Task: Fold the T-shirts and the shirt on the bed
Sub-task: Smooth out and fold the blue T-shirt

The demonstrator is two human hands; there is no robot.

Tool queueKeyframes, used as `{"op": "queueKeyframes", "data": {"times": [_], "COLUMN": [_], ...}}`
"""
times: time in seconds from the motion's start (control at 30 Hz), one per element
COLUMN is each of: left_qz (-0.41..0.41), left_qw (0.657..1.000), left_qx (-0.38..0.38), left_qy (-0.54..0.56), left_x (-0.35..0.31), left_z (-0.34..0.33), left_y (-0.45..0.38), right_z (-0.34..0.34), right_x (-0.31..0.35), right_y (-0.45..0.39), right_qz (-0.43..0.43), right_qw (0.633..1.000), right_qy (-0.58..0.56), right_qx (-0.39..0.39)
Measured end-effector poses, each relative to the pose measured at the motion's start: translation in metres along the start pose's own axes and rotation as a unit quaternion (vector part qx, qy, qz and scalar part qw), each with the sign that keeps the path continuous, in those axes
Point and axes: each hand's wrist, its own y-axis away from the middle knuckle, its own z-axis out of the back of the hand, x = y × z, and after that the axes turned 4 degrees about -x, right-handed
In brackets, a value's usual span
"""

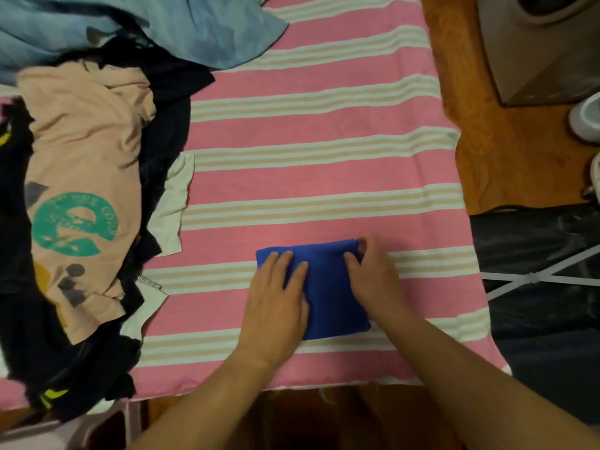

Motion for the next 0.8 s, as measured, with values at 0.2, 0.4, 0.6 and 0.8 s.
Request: {"op": "queueKeyframes", "data": {"times": [0.2,0.4,0.6,0.8], "left_qz": [0.067,0.082,0.065,0.218], "left_qw": [0.983,0.988,0.984,0.933], "left_qx": [0.146,0.106,0.163,0.195], "left_qy": [-0.092,-0.074,-0.009,0.211], "left_x": [0.002,0.012,0.019,0.04], "left_z": [-0.058,-0.09,-0.068,-0.018], "left_y": [0.003,0.003,-0.004,0.049], "right_z": [-0.048,-0.061,-0.061,-0.06], "right_x": [-0.004,-0.046,-0.029,-0.025], "right_y": [0.042,-0.025,-0.013,0.053], "right_qz": [0.342,0.27,0.207,0.076], "right_qw": [0.906,0.912,0.926,0.98], "right_qy": [0.247,0.308,0.314,0.183], "right_qx": [-0.025,0.033,0.021,0.013]}}
